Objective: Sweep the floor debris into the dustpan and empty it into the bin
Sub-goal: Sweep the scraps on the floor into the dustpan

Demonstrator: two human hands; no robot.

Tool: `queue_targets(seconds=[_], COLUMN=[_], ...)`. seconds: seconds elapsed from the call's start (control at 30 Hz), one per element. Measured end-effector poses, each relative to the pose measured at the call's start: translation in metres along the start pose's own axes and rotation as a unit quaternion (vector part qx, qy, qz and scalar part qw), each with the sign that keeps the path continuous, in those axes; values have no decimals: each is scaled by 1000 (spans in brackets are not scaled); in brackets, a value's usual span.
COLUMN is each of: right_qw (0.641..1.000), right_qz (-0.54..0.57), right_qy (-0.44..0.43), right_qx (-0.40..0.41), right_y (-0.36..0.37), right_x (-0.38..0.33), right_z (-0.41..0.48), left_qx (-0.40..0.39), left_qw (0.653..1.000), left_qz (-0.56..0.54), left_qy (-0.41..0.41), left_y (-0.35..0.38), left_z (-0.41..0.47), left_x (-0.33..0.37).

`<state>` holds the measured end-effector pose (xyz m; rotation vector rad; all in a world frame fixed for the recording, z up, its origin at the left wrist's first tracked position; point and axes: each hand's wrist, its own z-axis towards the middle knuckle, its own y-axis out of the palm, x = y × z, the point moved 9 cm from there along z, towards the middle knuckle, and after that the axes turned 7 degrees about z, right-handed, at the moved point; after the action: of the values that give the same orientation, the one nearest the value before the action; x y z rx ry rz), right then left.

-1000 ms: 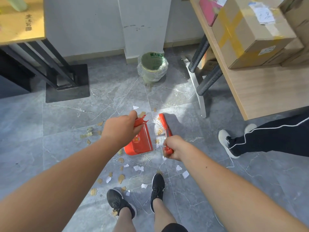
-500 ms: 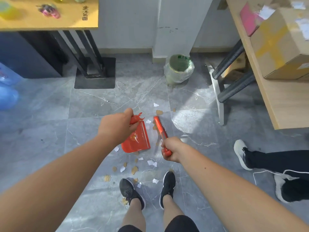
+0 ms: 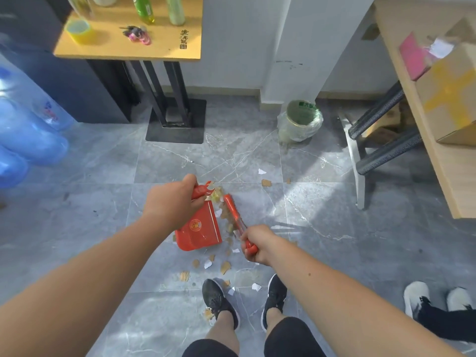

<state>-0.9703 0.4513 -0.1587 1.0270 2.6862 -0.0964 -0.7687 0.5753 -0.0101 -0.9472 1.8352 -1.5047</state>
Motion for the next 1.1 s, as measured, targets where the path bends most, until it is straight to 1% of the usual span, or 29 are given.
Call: queue_targets(seconds=[0.13, 0.27, 0.4, 0.57, 0.73, 0.87, 0.97, 1.1], right_qw=[1000, 998, 996, 991, 989, 989, 989, 989], right_qz=[13, 38, 45, 64, 101, 111, 115, 112], right_qy=[-17, -38, -73, -101, -98, -80, -71, -70], right_qx=[-12, -11, 24, 53, 38, 50, 55, 73], right_y=[4, -10, -39, -86, -139, -186, -210, -222], right_x=[-33, -73, -108, -152, -206, -237, -250, -251], right_z=[-16, -28, -23, 11, 43, 66, 78, 92], left_qx=[5, 8, 25, 30, 20, 24, 21, 13], left_qw=[1000, 1000, 999, 999, 999, 999, 999, 998], left_qz=[-1, -13, -23, -29, -36, -29, -28, -7], left_qy=[5, 9, 16, 31, 29, 36, 39, 58], left_y=[-13, -26, -33, -32, -25, -23, -20, -8], left_z=[10, 23, 38, 66, 102, 128, 146, 161], left_x=[2, 18, 45, 94, 148, 188, 212, 238])
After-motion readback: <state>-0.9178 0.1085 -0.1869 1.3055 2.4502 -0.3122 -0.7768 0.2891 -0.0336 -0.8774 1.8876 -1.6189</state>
